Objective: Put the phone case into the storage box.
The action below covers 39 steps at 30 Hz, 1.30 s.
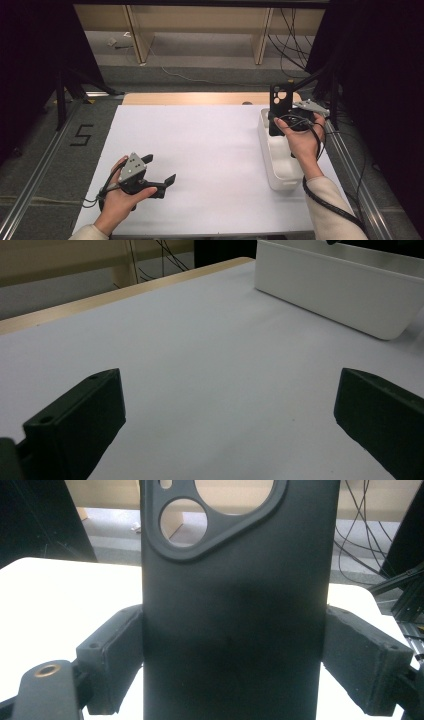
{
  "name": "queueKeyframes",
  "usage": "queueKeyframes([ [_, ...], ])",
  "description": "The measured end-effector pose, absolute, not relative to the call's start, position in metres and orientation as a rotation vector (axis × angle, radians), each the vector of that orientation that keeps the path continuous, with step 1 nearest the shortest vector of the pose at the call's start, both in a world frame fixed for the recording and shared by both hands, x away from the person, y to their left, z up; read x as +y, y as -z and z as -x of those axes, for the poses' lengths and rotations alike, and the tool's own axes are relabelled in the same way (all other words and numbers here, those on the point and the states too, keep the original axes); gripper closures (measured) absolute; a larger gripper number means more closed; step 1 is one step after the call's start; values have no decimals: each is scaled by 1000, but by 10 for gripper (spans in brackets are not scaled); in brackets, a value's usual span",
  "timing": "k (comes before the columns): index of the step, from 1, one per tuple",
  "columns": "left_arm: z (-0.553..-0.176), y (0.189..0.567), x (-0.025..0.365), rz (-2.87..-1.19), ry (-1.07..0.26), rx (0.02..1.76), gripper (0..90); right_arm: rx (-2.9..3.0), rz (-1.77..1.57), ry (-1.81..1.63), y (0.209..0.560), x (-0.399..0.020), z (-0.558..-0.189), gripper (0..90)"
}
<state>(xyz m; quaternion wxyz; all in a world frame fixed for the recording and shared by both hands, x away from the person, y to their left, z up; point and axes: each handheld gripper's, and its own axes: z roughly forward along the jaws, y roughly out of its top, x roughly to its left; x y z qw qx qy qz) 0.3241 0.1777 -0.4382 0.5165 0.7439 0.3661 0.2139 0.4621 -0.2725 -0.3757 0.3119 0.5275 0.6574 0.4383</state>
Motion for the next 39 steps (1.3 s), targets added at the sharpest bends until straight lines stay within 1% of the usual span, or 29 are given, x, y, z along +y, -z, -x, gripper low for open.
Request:
queueKeyframes([
  [39, -324, 438, 177, -1785, -510, 880, 0, 1741, -1412, -1125, 375, -275, -475, 164],
])
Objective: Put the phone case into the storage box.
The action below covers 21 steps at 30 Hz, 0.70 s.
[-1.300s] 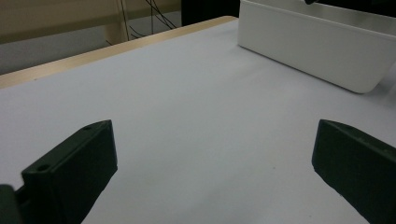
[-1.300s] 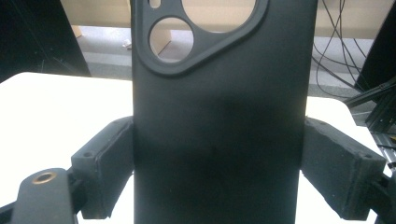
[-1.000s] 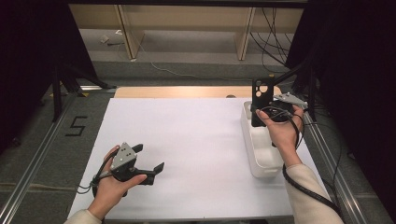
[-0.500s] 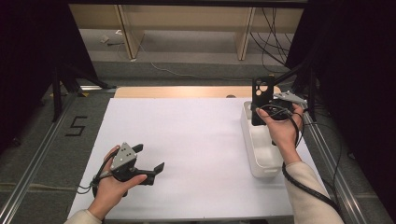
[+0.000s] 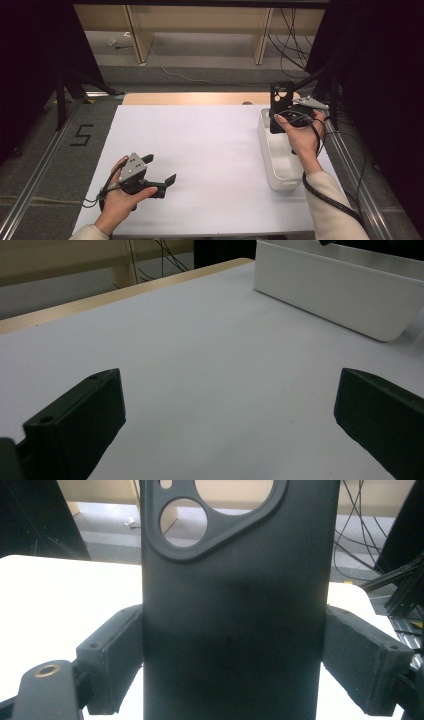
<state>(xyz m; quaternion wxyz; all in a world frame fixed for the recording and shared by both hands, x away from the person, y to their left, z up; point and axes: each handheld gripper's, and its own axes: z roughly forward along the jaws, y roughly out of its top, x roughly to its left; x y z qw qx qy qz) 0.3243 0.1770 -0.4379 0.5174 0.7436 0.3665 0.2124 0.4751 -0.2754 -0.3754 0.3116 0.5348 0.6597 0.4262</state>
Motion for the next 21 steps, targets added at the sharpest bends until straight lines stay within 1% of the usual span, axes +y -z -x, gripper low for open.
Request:
queueKeyframes([
  [21, -324, 437, 177, -1782, -513, 885, 0, 1739, -1437, -1105, 379, -279, -485, 164],
])
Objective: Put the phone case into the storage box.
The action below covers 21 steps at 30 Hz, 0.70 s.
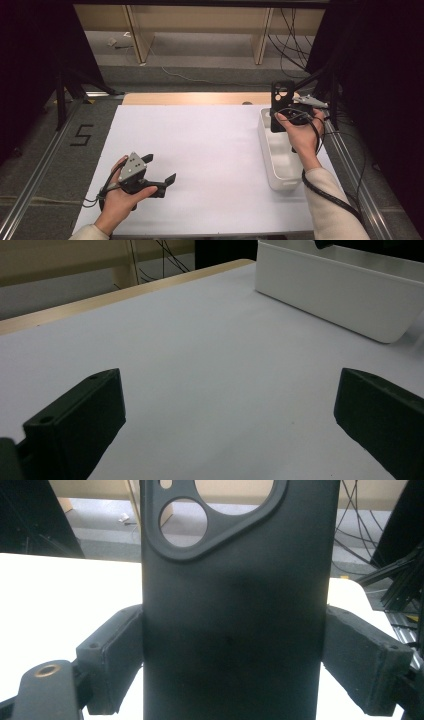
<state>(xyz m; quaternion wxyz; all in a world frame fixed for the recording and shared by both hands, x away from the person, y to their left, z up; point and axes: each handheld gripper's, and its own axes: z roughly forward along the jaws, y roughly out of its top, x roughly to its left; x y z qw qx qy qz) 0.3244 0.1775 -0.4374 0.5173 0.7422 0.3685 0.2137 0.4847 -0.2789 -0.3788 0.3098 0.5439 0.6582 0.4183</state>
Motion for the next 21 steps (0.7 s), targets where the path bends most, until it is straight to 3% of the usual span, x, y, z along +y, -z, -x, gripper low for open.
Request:
queueKeyframes([
  [21, -324, 437, 178, -1773, -515, 888, 0, 1749, -1449, -1084, 383, -277, -491, 164],
])
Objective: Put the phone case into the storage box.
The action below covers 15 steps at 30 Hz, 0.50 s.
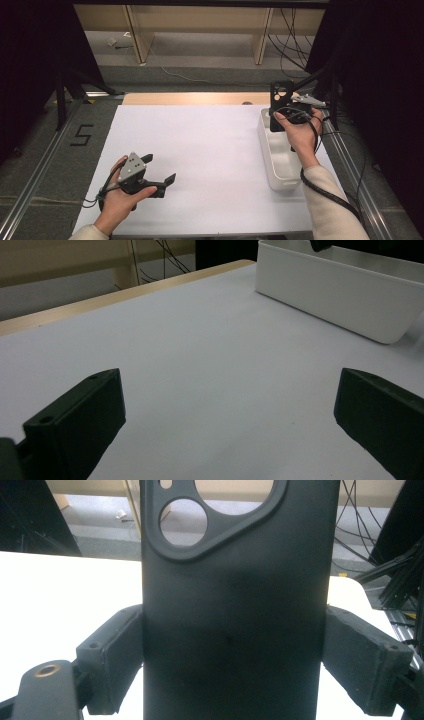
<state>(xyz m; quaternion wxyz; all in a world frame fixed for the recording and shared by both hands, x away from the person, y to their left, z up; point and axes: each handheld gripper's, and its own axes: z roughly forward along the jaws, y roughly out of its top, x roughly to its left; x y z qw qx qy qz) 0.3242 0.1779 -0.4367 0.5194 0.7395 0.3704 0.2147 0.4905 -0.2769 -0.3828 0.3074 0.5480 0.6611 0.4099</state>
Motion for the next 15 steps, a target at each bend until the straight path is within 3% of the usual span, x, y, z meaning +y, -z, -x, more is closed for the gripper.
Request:
queueKeyframes([
  [15, -325, 437, 178, -1779, -515, 886, 0, 1741, -1452, -1069, 385, -277, -496, 164],
])
